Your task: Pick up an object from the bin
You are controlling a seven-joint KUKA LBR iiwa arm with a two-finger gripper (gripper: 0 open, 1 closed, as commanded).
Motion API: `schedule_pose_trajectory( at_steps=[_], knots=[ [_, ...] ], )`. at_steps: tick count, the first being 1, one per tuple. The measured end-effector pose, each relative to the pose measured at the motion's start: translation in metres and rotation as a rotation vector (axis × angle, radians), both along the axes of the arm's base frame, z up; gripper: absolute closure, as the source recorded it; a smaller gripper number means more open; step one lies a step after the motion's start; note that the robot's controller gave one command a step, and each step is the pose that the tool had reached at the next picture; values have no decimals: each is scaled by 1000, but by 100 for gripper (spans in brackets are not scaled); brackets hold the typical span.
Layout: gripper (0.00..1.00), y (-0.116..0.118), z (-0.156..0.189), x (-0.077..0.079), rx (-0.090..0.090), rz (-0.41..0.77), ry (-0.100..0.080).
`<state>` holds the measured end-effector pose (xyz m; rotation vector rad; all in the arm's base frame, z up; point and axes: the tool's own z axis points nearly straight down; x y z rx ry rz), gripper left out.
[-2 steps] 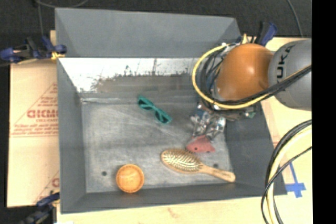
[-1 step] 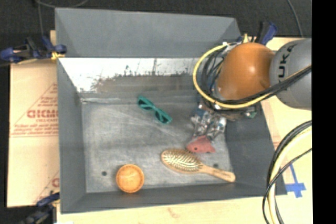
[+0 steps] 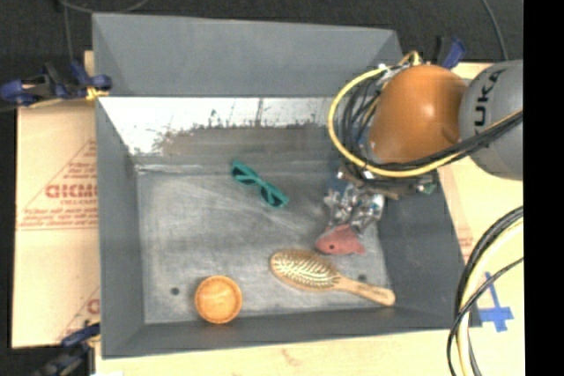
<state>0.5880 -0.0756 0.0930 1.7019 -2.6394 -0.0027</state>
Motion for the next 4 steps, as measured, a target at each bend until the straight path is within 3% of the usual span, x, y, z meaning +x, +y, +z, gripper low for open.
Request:
schedule_pose_trajectory(
  at_steps=[4],
  knots=[
    [100, -1, 53, 2, -2, -4, -7]
  ],
)
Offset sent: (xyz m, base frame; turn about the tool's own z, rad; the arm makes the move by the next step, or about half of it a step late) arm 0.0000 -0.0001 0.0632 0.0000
